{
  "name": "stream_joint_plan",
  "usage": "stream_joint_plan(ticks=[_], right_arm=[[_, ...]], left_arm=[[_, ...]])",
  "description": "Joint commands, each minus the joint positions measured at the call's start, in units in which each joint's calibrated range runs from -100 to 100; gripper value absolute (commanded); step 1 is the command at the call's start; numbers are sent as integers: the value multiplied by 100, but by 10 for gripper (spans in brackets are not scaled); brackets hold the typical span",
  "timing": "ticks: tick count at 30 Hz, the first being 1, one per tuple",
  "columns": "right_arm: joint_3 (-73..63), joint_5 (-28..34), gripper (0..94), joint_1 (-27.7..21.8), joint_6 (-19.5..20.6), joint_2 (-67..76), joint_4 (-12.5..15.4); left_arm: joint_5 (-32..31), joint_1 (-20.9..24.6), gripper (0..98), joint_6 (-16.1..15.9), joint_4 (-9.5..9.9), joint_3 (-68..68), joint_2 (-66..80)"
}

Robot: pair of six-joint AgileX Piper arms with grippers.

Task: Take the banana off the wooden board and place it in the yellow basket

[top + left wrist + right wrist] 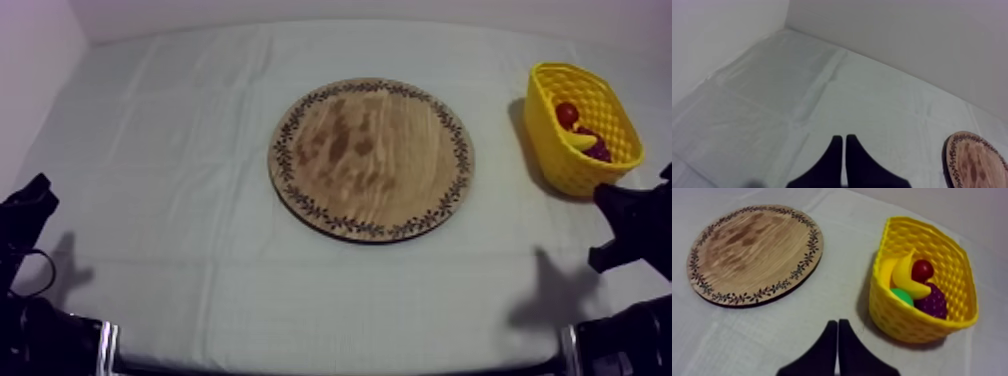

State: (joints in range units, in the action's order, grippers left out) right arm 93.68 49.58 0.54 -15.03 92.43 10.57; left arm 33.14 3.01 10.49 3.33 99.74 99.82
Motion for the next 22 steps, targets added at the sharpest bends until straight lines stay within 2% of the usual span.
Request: stream_joint_plan(ticks=[1, 6, 9, 16, 22], right_arm=[[57, -77, 4, 143, 926, 191, -309], [343, -560, 5, 407, 1120, 309, -670], [504, -978, 5, 543, 1048, 325, -830], [581, -1170, 5, 788, 370, 332, -910], [587, -1182, 5, 903, 271, 333, -913]], left_arm=[[0, -1, 1, -1, -3, 3, 0], [0, -1, 1, -1, -3, 3, 0], [0, -1, 1, 0, -3, 3, 0], [0, -1, 1, -1, -3, 3, 0], [0, -1, 1, -1, -3, 3, 0]])
